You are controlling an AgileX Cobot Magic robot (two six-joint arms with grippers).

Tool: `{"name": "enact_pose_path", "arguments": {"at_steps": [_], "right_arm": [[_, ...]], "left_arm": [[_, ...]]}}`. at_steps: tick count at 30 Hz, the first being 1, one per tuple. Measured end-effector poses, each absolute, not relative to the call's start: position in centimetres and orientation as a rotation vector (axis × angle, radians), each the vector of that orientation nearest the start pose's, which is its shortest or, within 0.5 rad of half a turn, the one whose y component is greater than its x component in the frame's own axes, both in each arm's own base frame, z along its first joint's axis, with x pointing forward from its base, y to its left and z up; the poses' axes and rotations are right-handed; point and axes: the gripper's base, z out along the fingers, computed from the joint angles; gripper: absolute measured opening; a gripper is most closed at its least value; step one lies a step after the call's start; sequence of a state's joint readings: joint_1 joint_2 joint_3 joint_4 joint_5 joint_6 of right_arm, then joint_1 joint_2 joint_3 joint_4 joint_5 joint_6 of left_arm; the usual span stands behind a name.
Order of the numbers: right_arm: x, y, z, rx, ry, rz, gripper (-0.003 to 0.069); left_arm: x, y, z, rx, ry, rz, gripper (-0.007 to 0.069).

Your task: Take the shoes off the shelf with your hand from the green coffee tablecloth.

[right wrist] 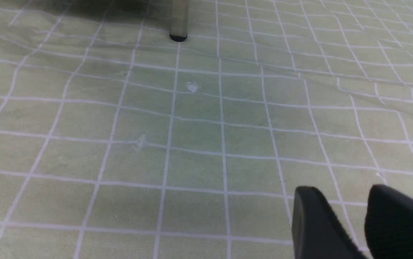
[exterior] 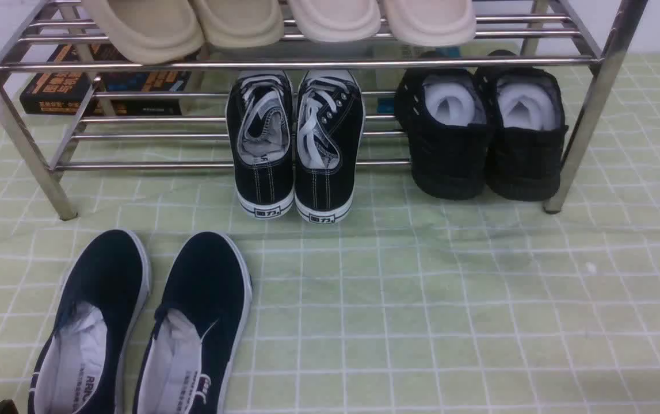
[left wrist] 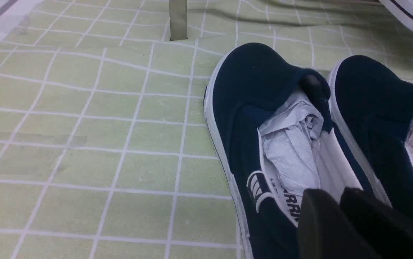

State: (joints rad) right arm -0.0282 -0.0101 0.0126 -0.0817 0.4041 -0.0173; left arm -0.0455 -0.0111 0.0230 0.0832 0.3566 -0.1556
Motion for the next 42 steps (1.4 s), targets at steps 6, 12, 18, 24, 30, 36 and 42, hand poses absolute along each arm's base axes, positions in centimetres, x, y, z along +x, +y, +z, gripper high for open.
{"name": "enact_pose_path", "arguments": {"at_steps": [6,12,18,24,30,36,42], "right_arm": [[5.1,-0.4,17.3,-0.039,1.89,-0.113,0.0237],[5.1,-0.4,17.3,-0.039,1.89,-0.113,0.0237],[5.1,-0.4,17.3,-0.039,1.89,-0.113,0.0237],[5.2,-0.6,17.5,-0.086,1.867,-0.175,0.0237],[5.5,0.0,18.3,0.202,1.73,0.151,0.0237],[5.6,-0.2,20.5,0.57,1.415,0.569,0.0237],[5.6,-0.3,20.9,0.593,1.36,0.597,0.0237]], "left_arm": [[5.3,0.0,17.4,-0.05,1.851,-0.059,0.0113],[5.3,0.0,17.4,-0.05,1.851,-0.059,0.0114],[5.3,0.0,17.4,-0.05,1.851,-0.059,0.0114],[5.3,0.0,17.4,-0.05,1.851,-0.059,0.0114],[5.3,0.0,17.4,-0.05,1.851,-0.059,0.0114],[5.3,0.0,17.4,-0.05,1.851,-0.059,0.0114],[5.3,0.0,17.4,-0.05,1.851,-0.059,0.0118]]}}
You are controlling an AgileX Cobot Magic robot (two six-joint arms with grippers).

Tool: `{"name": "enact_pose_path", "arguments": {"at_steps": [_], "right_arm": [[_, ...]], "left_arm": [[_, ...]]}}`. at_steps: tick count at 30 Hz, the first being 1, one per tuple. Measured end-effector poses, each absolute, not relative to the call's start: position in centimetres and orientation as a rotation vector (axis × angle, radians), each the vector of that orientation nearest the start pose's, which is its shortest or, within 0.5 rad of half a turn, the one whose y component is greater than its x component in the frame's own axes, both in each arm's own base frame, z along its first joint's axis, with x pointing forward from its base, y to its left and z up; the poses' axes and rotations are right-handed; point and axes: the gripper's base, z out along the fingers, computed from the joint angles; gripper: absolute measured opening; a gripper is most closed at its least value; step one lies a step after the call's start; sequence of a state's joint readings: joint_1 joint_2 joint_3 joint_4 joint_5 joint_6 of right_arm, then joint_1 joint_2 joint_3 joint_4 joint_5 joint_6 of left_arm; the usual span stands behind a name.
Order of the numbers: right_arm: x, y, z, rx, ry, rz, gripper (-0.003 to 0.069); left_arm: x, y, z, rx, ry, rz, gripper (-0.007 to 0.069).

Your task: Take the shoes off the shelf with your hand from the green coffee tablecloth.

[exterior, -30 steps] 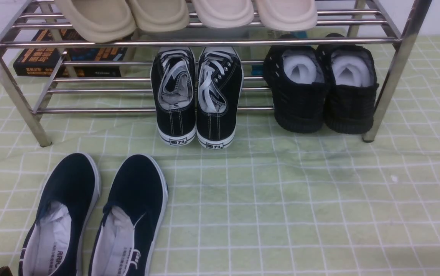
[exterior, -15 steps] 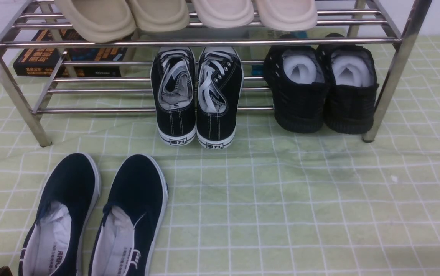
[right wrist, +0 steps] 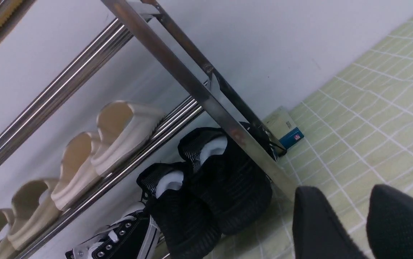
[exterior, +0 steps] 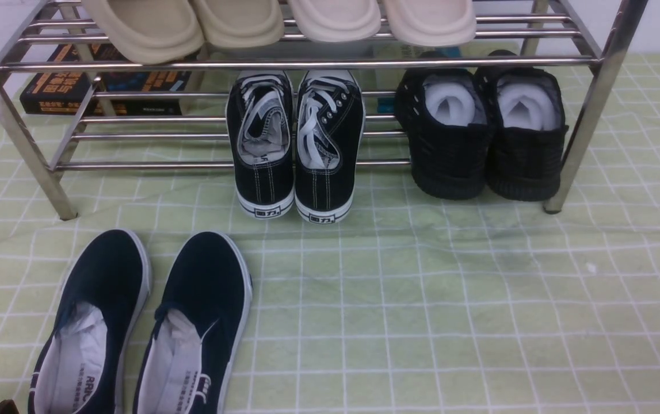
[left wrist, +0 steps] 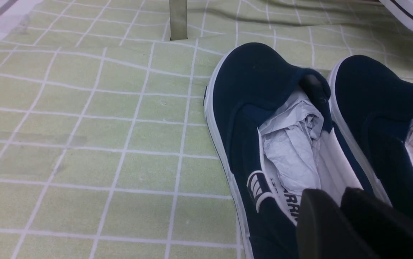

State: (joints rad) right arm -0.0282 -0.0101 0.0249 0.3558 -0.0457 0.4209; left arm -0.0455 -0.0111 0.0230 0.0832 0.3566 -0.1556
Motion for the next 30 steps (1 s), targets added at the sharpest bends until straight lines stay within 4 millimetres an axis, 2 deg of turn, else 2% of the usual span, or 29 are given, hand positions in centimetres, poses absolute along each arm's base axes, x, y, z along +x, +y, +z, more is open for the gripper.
{"name": "enact_pose_path", "arguments": {"at_steps": [4,6,7,8,9,10,11,12,15,16,18,19,20,21,24,25,28,29,30], "right_arm": [[5.6,-0.3,21.1,0.594,1.364,0.602,0.0206],[5.2,-0.1,23.0,0.529,1.365,0.569,0.0124],[5.2,-0.1,23.2,0.521,1.37,0.564,0.0105],[4.8,0.0,25.5,0.435,1.363,0.493,0.0031],[4.7,0.0,26.1,0.418,1.362,0.479,0.0016],[4.5,0.1,28.6,0.339,1.377,0.395,-0.0009],[4.4,0.1,29.2,0.325,1.376,0.381,-0.001],[4.8,0.1,31.4,0.275,1.429,0.315,-0.0007],[7.0,0.2,33.5,0.241,1.693,0.229,0.0],[7.2,0.2,33.2,0.243,1.726,0.225,0.0],[9.6,0.3,33.2,0.264,2.031,0.207,0.0001],[10.1,0.3,33.1,0.269,2.079,0.207,0.0001],[12.0,0.5,32.6,0.266,2.255,0.214,0.0003],[13.2,0.6,32.4,0.249,2.325,0.227,0.0003],[15.8,1.2,31.8,0.158,2.425,0.286,0.0007],[17.7,2.0,31.3,0.055,2.471,0.374,0.0013],[19.4,2.9,31.1,-0.059,2.473,0.488,0.0031],[20.9,3.7,31.0,-0.109,2.451,0.621,0.0059],[21.0,3.8,31.1,-0.117,2.44,0.632,0.0064]], "left_arm": [[5.3,0.0,17.4,-0.05,1.851,-0.059,0.012],[5.3,0.0,17.4,-0.05,1.851,-0.059,0.0125],[5.3,0.0,17.4,-0.05,1.851,-0.059,0.0125],[5.3,0.0,17.4,-0.05,1.852,-0.059,0.0126],[5.3,0.0,17.4,-0.05,1.852,-0.059,0.0127],[5.3,0.0,17.4,-0.05,1.852,-0.059,0.0127],[5.3,0.0,17.4,-0.05,1.852,-0.059,0.0127],[5.3,0.0,17.4,-0.05,1.852,-0.059,0.0127],[5.3,0.0,17.4,-0.05,1.852,-0.059,0.0127],[5.3,0.0,17.4,-0.05,1.852,-0.059,0.0127],[5.3,0.0,17.4,-0.05,1.852,-0.059,0.0127],[5.3,0.0,17.4,-0.05,1.852,-0.059,0.0127],[5.3,0.0,17.4,-0.05,1.852,-0.059,0.0127],[5.3,0.0,17.4,-0.05,1.852,-0.059,0.0127],[5.3,0.0,17.4,-0.05,1.852,-0.059,0.0127],[5.3,0.0,17.4,-0.05,1.852,-0.059,0.0127],[5.3,0.0,17.4,-0.05,1.852,-0.059,0.0127],[5.3,0.0,17.4,-0.05,1.852,-0.059,0.0128],[5.3,0.0,17.4,-0.05,1.852,-0.059,0.0129]]}}
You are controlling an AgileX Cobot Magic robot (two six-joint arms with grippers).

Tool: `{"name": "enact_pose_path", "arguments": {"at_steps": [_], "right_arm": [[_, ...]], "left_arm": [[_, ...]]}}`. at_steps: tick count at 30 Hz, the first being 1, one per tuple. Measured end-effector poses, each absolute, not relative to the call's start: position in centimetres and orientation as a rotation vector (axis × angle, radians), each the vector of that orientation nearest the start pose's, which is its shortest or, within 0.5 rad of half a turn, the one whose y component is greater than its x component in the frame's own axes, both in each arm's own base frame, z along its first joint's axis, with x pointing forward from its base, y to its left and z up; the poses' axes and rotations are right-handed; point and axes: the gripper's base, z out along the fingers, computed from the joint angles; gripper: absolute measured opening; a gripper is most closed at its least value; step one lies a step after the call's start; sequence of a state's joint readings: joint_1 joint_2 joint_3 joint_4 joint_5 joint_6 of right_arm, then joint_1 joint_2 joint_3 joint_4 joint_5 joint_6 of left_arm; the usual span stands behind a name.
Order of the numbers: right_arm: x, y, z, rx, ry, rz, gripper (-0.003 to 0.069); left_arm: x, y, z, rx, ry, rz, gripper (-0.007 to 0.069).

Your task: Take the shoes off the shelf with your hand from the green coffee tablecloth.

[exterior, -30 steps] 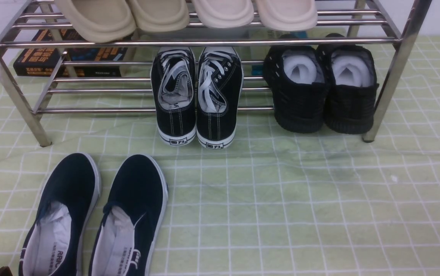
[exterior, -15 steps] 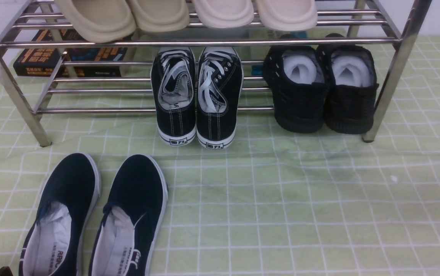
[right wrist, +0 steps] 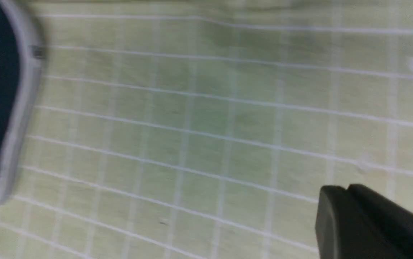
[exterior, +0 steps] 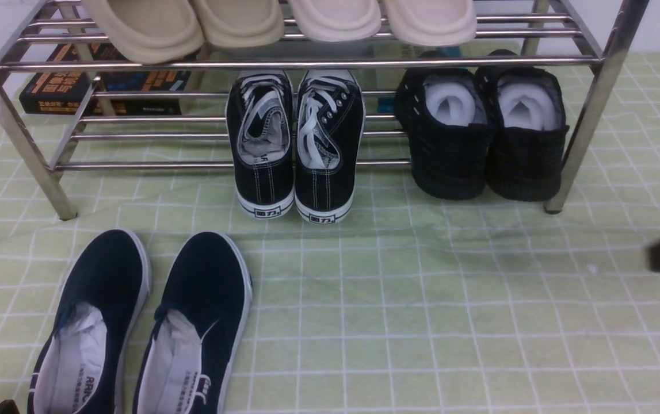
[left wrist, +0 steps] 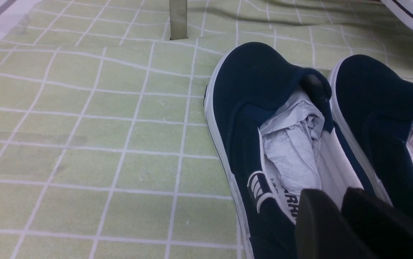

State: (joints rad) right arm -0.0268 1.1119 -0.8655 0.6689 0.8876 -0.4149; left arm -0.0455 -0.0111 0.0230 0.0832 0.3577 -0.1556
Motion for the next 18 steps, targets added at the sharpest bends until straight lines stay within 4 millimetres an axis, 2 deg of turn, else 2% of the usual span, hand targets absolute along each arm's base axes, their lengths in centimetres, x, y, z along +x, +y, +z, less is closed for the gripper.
{"name": "enact_pose_path", "arguments": {"at_steps": [1,4,5,6,9,11,12,14,16,17,18], "right_arm": [[22.3,4.8,31.0,-0.19,2.404,0.723,0.0111],[24.0,7.1,31.3,-0.321,2.34,0.832,0.0202],[24.1,7.4,31.2,-0.338,2.343,0.842,0.0209],[25.0,8.8,31.5,-0.417,2.329,0.861,0.0258],[26.5,11.5,32.7,-0.564,2.309,0.854,0.0324],[27.8,13.1,33.6,-0.644,2.311,0.798,0.0353],[28.1,13.1,33.7,-0.652,2.309,0.785,0.0353],[29.9,14.9,34.4,-0.724,2.332,0.656,0.0375],[30.6,15.7,34.8,-0.743,2.335,0.6,0.0382],[31.9,16.9,34.3,-0.783,2.359,0.469,0.0392],[32.5,17.6,34.2,-0.792,2.367,0.408,0.0398]], "left_arm": [[5.3,0.0,17.4,-0.05,1.852,-0.059,0.0132],[5.3,0.0,17.4,-0.05,1.852,-0.059,0.0136],[5.3,0.0,17.4,-0.05,1.852,-0.059,0.0137],[5.3,0.0,17.4,-0.05,1.852,-0.059,0.0139],[5.3,0.0,17.4,-0.05,1.852,-0.059,0.0141],[5.3,0.0,17.4,-0.05,1.852,-0.059,0.0142],[5.3,0.0,17.4,-0.05,1.852,-0.059,0.0143],[5.3,0.0,17.4,-0.05,1.852,-0.059,0.0144],[5.3,0.0,17.4,-0.05,1.852,-0.059,0.0145],[5.3,0.0,17.4,-0.05,1.852,-0.059,0.0146],[5.3,0.0,17.4,-0.05,1.852,-0.059,0.0146]]}}
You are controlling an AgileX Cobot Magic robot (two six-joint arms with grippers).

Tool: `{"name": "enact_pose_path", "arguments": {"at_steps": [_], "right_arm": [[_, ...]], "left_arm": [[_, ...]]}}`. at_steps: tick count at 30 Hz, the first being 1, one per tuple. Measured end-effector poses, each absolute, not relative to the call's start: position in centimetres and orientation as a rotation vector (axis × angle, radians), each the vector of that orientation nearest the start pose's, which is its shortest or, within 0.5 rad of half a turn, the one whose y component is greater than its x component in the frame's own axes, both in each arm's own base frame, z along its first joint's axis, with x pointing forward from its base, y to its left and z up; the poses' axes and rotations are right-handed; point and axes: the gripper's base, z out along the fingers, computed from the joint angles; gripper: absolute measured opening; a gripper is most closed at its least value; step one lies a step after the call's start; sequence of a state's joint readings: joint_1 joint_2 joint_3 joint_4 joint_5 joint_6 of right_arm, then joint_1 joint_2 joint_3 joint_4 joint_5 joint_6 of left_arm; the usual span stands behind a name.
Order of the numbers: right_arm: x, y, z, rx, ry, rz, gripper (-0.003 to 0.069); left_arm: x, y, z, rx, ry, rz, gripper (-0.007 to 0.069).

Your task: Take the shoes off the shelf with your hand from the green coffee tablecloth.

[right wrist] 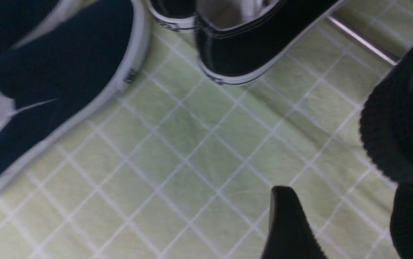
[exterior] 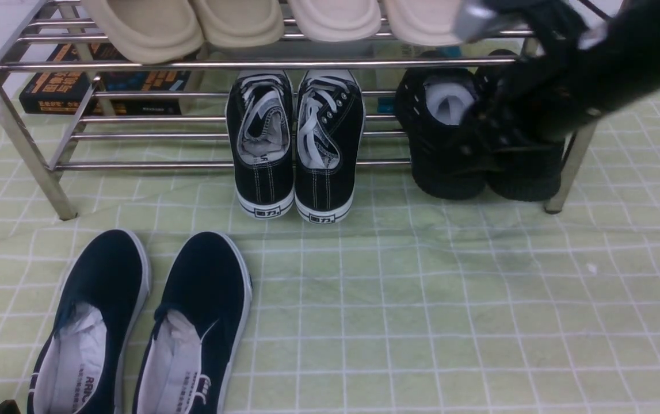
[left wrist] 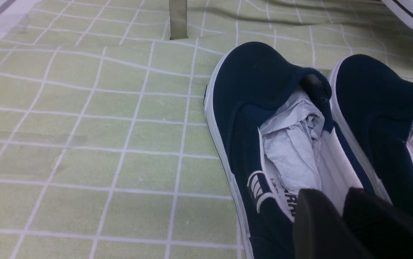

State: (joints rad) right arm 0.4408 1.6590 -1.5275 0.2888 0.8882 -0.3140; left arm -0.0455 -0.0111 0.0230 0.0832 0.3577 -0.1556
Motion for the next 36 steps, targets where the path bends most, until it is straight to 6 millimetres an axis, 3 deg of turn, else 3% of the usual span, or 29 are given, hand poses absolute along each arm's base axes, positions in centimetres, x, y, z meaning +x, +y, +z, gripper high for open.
{"name": "enact_pose_path", "arguments": {"at_steps": [9,17,27,30,33,34,36], "right_arm": [[36.6,20.4,32.3,-0.731,2.341,0.081,0.0464],[38.8,21.2,29.6,-0.741,2.286,0.021,0.047],[40.1,21.6,26.5,-0.806,2.314,-0.067,0.0461],[40.2,21.6,26.3,-0.81,2.321,-0.073,0.0419],[40.1,21.4,26.2,-0.815,2.333,-0.089,0.0281],[39.9,21.2,26.4,-0.816,2.357,-0.101,0.0155],[39.3,21.0,26.6,-0.817,2.425,-0.115,0.0024]], "left_arm": [[5.3,0.0,17.4,-0.05,1.853,-0.059,0.016],[5.3,0.0,17.4,-0.05,1.853,-0.059,0.0167],[5.3,0.0,17.4,-0.05,1.853,-0.059,0.0179],[5.3,0.0,17.4,-0.05,1.853,-0.059,0.0179],[5.3,0.0,17.4,-0.05,1.853,-0.059,0.0183],[5.3,0.0,17.4,-0.05,1.853,-0.059,0.0187],[5.3,0.0,17.4,-0.05,1.853,-0.059,0.019]]}}
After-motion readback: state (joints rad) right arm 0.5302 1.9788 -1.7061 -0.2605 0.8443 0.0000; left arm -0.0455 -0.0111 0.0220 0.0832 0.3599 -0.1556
